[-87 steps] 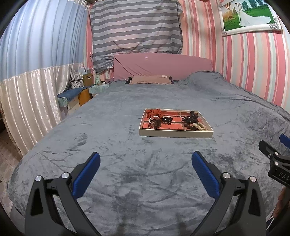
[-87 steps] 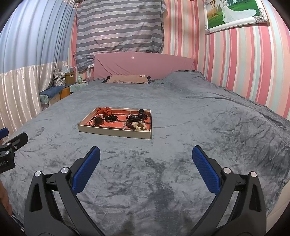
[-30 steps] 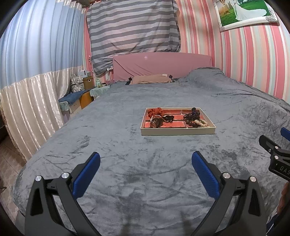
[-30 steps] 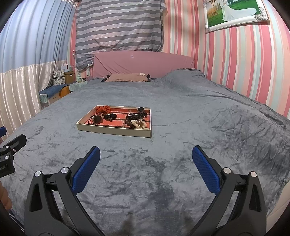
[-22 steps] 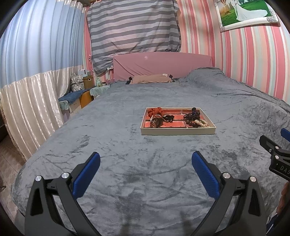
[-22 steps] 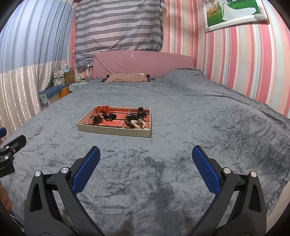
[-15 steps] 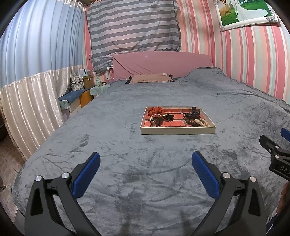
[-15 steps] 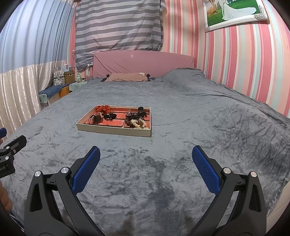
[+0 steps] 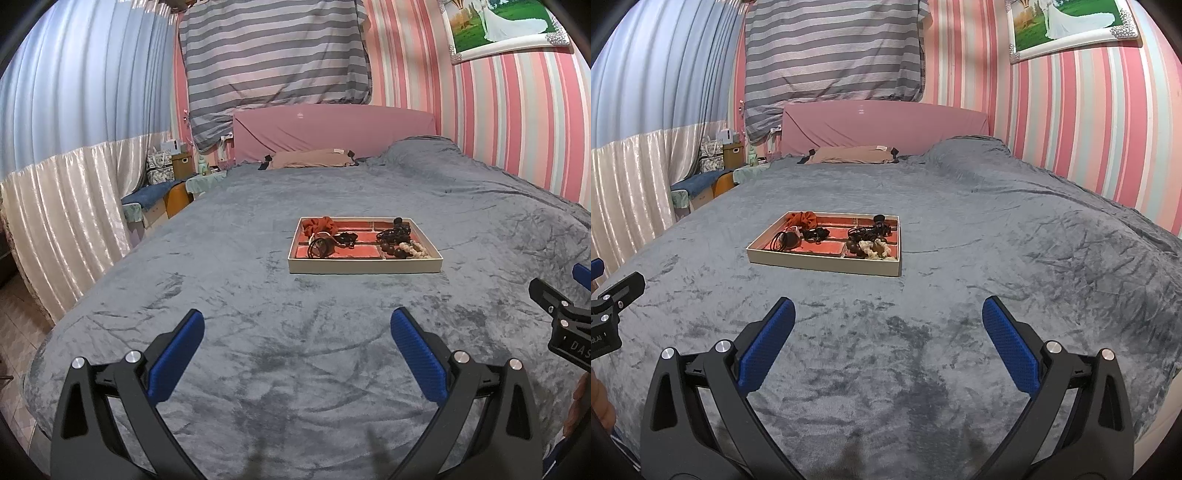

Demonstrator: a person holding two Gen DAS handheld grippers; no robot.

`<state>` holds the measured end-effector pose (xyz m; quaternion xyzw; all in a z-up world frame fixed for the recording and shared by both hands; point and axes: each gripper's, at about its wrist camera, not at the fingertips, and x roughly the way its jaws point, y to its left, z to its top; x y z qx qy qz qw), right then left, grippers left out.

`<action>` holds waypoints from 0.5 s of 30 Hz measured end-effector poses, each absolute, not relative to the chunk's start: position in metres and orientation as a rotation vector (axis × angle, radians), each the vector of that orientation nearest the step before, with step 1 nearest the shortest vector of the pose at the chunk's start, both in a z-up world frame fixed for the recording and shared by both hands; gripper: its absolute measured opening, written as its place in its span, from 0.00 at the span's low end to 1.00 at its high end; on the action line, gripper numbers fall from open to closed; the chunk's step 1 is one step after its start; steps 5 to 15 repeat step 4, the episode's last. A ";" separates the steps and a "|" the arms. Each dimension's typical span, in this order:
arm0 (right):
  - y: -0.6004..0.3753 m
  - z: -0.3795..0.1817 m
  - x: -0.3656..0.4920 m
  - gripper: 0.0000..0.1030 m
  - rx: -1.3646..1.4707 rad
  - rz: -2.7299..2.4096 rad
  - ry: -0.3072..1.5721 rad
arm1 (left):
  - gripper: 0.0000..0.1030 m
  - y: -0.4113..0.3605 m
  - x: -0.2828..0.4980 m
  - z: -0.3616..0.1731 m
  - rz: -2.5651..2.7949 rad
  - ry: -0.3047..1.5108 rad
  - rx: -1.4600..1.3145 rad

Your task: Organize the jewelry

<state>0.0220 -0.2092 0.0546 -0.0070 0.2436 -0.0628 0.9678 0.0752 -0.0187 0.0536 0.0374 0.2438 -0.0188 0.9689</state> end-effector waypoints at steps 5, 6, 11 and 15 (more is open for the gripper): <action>-0.209 0.054 0.022 0.96 -0.014 -0.126 0.495 | 0.96 -0.019 0.077 0.051 -0.046 0.502 0.060; -0.209 0.054 0.022 0.96 -0.014 -0.126 0.495 | 0.96 -0.019 0.077 0.051 -0.046 0.502 0.060; -0.209 0.054 0.022 0.96 -0.014 -0.126 0.495 | 0.96 -0.019 0.077 0.051 -0.046 0.502 0.060; -0.209 0.054 0.022 0.96 -0.014 -0.126 0.495 | 0.96 -0.019 0.077 0.051 -0.046 0.502 0.060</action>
